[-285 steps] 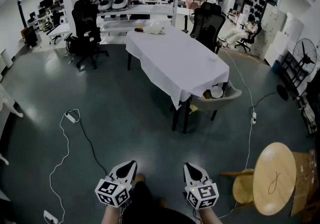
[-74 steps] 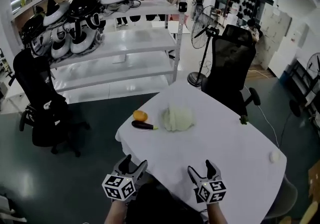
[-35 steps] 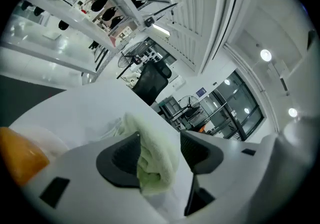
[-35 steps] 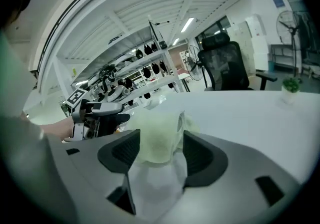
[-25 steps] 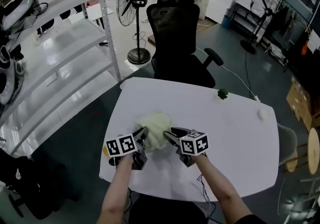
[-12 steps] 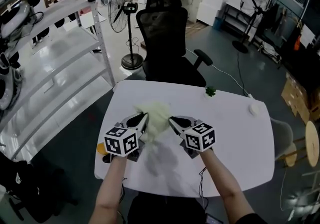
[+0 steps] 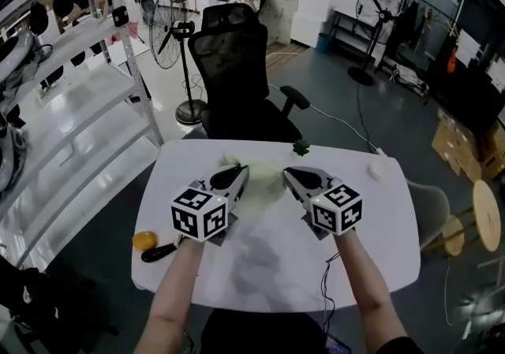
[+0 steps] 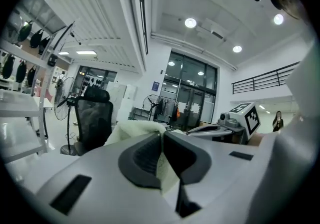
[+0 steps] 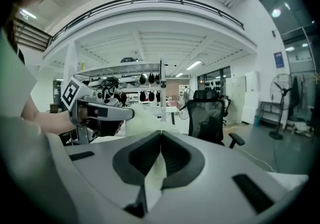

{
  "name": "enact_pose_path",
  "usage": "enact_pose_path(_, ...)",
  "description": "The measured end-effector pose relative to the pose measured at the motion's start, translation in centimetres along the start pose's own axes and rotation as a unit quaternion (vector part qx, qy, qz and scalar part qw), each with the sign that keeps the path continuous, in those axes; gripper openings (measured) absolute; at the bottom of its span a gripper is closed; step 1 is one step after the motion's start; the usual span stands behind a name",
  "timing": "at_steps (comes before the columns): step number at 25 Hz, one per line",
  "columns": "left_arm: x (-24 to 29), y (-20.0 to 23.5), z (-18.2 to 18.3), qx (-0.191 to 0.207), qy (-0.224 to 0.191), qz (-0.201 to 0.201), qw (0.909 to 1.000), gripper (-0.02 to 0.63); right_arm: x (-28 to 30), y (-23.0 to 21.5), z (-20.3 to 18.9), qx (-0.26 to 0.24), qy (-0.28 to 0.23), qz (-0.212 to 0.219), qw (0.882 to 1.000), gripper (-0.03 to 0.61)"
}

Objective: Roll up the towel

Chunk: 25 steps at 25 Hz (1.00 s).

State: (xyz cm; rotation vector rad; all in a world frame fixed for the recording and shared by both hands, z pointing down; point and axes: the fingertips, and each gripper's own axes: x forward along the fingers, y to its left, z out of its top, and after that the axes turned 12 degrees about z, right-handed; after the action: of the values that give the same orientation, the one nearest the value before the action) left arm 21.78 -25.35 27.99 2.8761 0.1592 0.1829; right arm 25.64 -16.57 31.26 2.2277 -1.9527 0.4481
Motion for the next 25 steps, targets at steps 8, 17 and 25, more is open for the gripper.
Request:
enact_pose_path(8,4.1,-11.4,-3.8,0.024,0.028,-0.069,0.9970,0.028,-11.3,-4.2,-3.0,-0.031,0.042,-0.065,0.997,0.009)
enact_pose_path(17,4.8,-19.9,-17.1,-0.010,0.159,-0.114,0.9806,0.029,-19.0,-4.0,-18.2,0.045,0.152,-0.078,0.984,0.009)
enact_pose_path(25,1.4,-22.3,-28.4,-0.028,0.291,-0.119,0.9489,0.028,-22.0,-0.6,-30.8,0.181,0.190,-0.058,0.963,0.009)
